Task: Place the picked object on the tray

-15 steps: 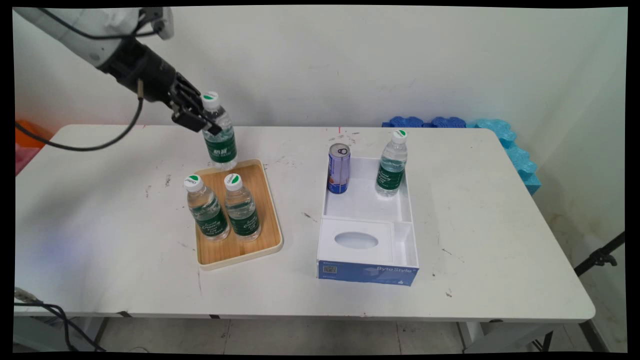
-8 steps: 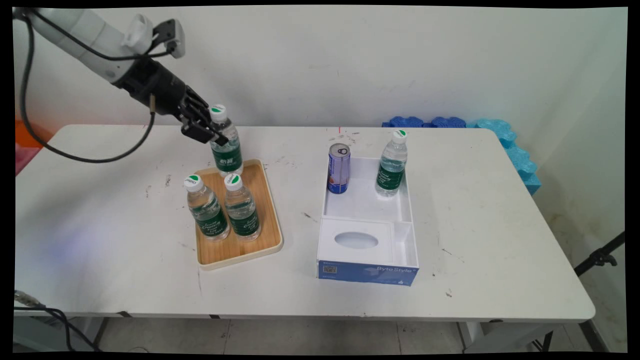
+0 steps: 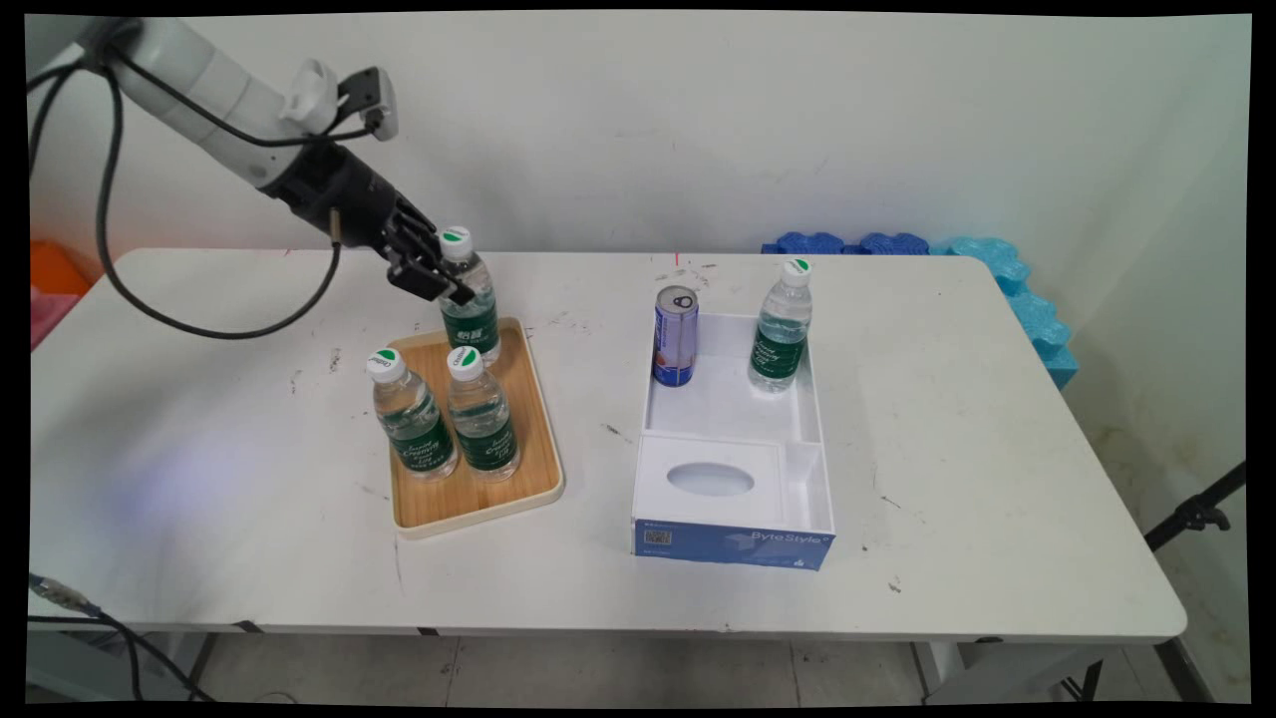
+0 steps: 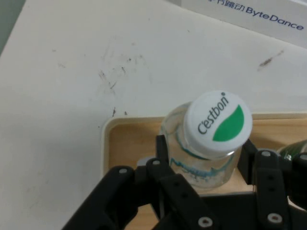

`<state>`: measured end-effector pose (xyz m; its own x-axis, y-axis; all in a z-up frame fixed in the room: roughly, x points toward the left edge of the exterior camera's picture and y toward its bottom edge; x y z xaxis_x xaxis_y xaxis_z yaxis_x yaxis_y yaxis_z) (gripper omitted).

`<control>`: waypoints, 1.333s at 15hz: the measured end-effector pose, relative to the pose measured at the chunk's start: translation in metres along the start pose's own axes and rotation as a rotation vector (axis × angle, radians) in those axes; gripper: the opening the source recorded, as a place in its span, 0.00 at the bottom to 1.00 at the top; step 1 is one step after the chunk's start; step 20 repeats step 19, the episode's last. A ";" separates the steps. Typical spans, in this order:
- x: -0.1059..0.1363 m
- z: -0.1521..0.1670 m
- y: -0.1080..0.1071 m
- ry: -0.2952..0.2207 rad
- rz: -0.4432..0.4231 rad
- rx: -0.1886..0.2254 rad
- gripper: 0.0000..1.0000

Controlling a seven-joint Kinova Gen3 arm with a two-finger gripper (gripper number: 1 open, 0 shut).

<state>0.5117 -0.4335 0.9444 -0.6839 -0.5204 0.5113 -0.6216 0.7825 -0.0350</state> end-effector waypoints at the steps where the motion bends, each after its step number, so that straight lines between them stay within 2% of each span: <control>1: -0.001 0.005 -0.002 -0.001 -0.003 -0.002 0.00; 5: -0.006 0.021 -0.007 -0.002 -0.007 -0.011 0.00; 14: -0.022 0.036 -0.007 0.002 -0.015 -0.028 0.00; 15: -0.023 0.036 -0.008 0.004 -0.015 -0.028 1.00; 20: -0.029 0.039 -0.009 0.011 -0.009 -0.031 1.00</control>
